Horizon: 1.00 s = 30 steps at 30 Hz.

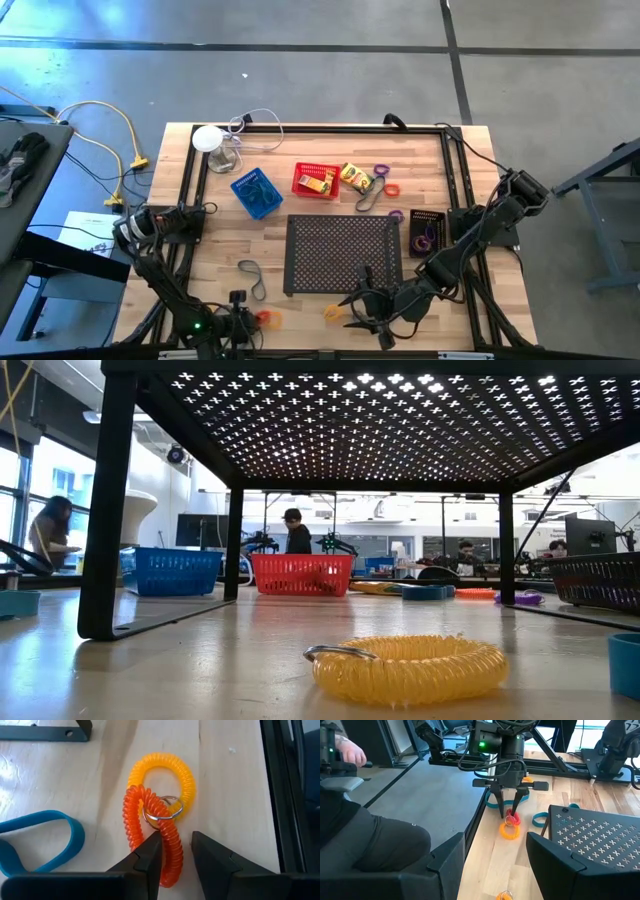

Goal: Pick & Place Office Desk Supplies
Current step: Put the orange spring keychain into the black bin

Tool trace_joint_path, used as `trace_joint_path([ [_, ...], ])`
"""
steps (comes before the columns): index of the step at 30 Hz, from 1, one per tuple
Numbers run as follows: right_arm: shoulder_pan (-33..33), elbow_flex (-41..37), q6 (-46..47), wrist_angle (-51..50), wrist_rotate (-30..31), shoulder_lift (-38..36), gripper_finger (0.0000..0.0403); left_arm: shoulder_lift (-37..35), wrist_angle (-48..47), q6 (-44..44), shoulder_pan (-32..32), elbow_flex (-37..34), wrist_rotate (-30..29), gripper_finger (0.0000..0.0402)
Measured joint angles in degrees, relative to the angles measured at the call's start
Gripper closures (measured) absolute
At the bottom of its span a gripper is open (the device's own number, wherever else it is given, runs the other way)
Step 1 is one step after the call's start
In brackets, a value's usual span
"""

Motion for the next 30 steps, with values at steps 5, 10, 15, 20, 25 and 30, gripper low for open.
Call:
trace_joint_path([
  [5,0.0,0.0,-1.1,-1.1,-2.3,0.0,0.0203,-1.5,-0.5,6.0,0.2,0.9,0.5,0.0348],
  [10,1.8,-0.1,-8.9,0.0,0.4,2.9,0.0212,-4.5,-6.5,10.7,0.4,4.6,0.5,0.0388],
  [15,3.2,0.0,-15.4,8.3,1.3,7.3,0.0238,-5.0,-15.7,13.0,1.2,12.4,-5.4,0.0391],
  [20,4.3,0.0,-32.7,20.2,4.0,12.4,0.0267,-5.4,-11.2,19.1,3.1,21.9,-13.1,0.0392],
  [25,4.6,0.0,-40.0,34.8,7.9,16.1,0.0292,-5.5,0.8,25.5,5.9,25.4,-10.8,0.0393],
  [30,4.4,0.0,-40.9,36.2,7.9,16.9,0.0304,-5.4,5.2,26.9,9.2,25.4,-5.5,0.0393],
])
